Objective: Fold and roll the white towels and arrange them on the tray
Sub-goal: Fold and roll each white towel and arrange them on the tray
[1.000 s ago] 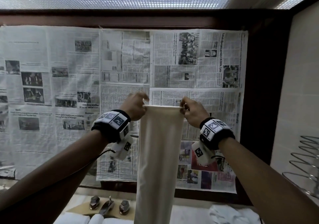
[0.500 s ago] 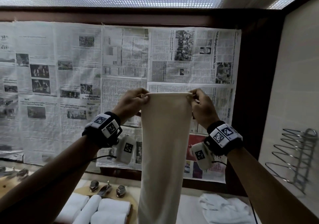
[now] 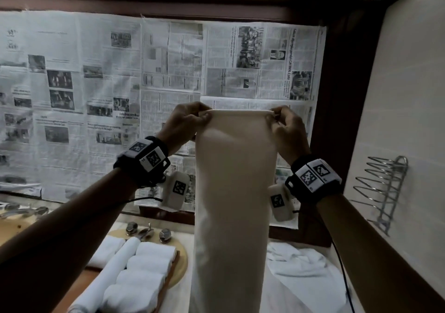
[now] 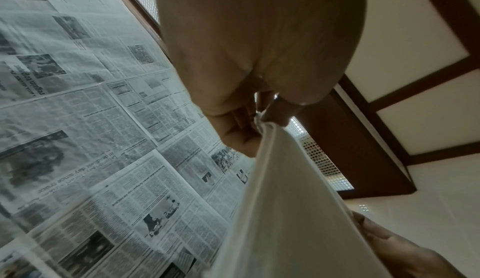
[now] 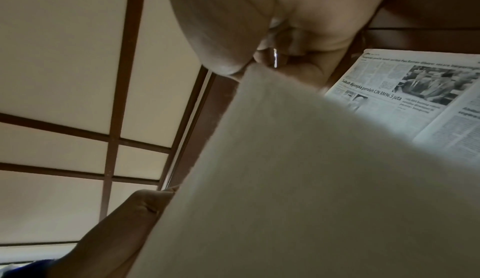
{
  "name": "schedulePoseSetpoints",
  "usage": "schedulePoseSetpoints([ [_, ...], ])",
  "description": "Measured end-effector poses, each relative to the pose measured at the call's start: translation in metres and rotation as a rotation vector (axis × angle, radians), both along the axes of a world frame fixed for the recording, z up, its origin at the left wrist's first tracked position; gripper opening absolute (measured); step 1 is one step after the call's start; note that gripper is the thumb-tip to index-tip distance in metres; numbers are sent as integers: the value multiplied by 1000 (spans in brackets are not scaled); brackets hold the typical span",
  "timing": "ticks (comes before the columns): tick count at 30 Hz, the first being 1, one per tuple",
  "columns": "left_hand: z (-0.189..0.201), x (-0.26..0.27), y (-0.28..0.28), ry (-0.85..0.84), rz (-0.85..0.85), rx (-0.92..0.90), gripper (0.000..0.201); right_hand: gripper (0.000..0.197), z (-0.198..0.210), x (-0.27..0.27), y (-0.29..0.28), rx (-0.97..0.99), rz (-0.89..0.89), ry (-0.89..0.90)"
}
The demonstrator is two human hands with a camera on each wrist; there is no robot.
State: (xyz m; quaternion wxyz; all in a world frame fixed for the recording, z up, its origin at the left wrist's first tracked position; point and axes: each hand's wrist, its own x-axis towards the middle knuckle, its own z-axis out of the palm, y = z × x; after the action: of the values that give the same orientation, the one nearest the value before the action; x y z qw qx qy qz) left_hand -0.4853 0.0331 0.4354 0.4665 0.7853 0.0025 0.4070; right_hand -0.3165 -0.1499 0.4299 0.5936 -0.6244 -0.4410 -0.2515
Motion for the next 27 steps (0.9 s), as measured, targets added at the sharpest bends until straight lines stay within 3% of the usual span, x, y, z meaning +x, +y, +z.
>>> schedulePoseSetpoints([
  [6,-57,8,1,149,10,-40,15,8,-61,18,-7,-155,38,138],
  [16,-230,59,36,586,-2,-124,13,14,-232,69,6,-666,38,300],
  [21,-288,106,62,728,32,-15,6,15,-291,102,22,-801,0,376],
  [27,-312,188,108,836,70,262,9,17,-322,176,61,-877,-82,431],
])
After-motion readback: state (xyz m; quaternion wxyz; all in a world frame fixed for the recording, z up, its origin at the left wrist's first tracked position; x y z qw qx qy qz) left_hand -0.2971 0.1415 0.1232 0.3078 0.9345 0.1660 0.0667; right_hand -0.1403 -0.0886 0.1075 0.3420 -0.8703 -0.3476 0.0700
